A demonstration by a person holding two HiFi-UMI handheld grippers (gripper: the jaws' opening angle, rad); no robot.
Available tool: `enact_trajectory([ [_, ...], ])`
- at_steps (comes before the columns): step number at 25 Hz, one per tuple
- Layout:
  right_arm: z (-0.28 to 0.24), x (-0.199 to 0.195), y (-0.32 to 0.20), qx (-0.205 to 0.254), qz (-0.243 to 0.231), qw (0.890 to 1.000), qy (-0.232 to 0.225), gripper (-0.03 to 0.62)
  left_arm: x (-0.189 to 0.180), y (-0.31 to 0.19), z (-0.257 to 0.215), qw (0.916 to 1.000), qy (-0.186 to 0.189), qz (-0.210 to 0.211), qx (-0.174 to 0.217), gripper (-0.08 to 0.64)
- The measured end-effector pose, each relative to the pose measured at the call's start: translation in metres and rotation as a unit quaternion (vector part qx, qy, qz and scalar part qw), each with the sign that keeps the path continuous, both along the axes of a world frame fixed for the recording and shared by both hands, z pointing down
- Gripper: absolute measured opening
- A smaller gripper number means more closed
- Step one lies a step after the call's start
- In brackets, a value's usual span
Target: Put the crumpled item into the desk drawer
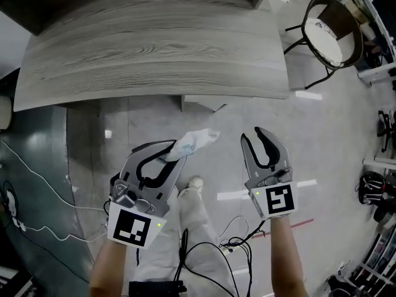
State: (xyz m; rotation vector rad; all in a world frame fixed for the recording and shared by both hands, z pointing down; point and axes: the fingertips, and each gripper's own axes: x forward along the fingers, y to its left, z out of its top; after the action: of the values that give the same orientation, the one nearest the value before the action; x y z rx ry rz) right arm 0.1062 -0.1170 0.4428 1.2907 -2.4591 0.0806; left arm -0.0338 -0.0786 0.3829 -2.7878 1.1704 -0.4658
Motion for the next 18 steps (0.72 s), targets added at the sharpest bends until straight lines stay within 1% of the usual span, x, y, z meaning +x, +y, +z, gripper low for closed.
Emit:
enact_trajectory([
  [4,0.027,0.002,-0.019,-0.008,0.001,1.000,-0.001,0.126,0.001,-0.004,0.026,0.9999,-0.008,0.008,-0.010,0.066],
  [9,0.063,0.015,-0.037,-0.024,-0.009,1.000,0.017,0.152,0.002,-0.004,0.045,0.9997,-0.016,0.005,-0.020,0.066],
  [13,0.079,0.025,-0.058,-0.029,-0.017,0.999,0.028,0.166,0.008,-0.007,0.059,0.9994,-0.017,0.004,-0.031,0.066],
  [18,0.103,0.028,-0.080,-0.041,-0.033,0.997,0.049,0.188,0.010,-0.013,0.079,0.9985,-0.030,0.000,-0.047,0.066],
])
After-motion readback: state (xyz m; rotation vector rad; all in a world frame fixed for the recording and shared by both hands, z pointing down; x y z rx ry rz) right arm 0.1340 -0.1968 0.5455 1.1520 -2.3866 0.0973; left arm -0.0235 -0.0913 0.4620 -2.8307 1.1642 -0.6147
